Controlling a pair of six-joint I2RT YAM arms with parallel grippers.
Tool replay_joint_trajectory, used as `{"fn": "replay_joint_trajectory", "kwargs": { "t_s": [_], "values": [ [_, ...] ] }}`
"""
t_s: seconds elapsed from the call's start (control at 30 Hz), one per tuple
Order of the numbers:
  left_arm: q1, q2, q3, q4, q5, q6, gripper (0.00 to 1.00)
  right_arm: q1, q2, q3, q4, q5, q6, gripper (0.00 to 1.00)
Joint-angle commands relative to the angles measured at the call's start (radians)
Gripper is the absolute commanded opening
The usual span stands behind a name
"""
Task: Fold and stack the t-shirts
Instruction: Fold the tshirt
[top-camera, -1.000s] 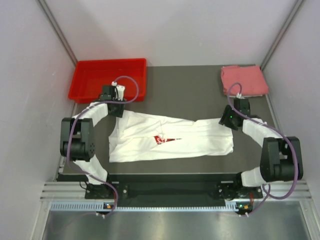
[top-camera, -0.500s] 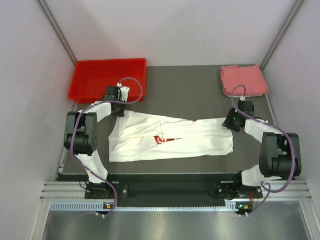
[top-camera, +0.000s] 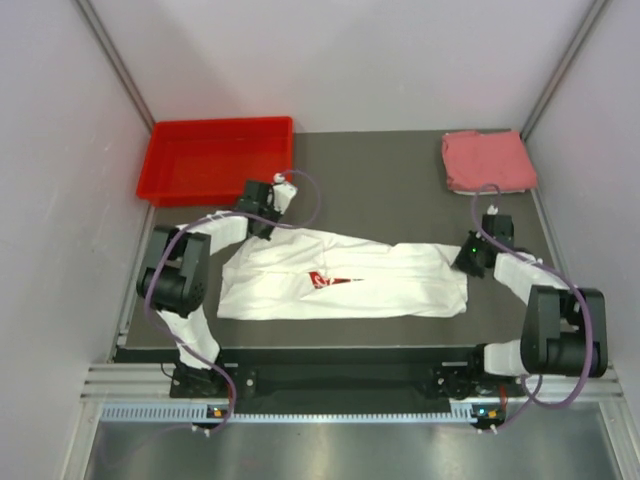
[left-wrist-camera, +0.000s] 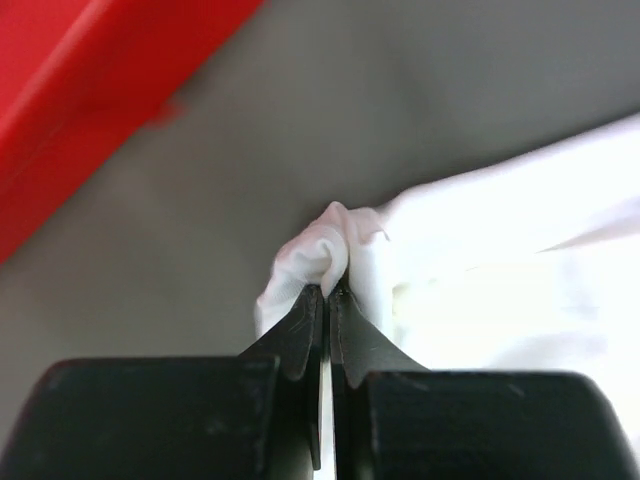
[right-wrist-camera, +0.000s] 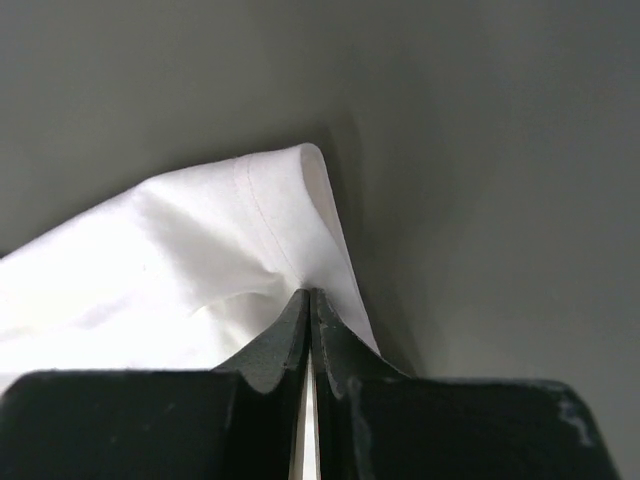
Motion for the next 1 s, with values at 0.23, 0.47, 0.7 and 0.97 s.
{"fn": "replay_joint_trajectory", "kwargs": {
  "t_s": [0.23, 0.47, 0.7, 0.97],
  "values": [
    [-0.263, 0.299, 0.384, -0.159, 0.051, -0.021, 0.0, -0.196, -0.054, -0.032, -0.148, -0.057, 0.041, 0.0],
    [-0.296, 0.559, 0.885, -0.324, -0.008, -0.131, 0.0, -0.257, -0.094, -0.091, -0.118, -0.084, 0.076, 0.0],
    [-0.3, 0.784, 1.257, -0.4, -0.069, -0.2, 0.0, -0.262, -0.018, -0.066, -0.142, -0.129, 0.07, 0.0],
    [-0.305, 0.823, 1.31, -0.225, -0.127, -0.231, 0.0, -0.307, -0.074, -0.021, -0.239, -0.084, 0.041, 0.0]
  ]
}}
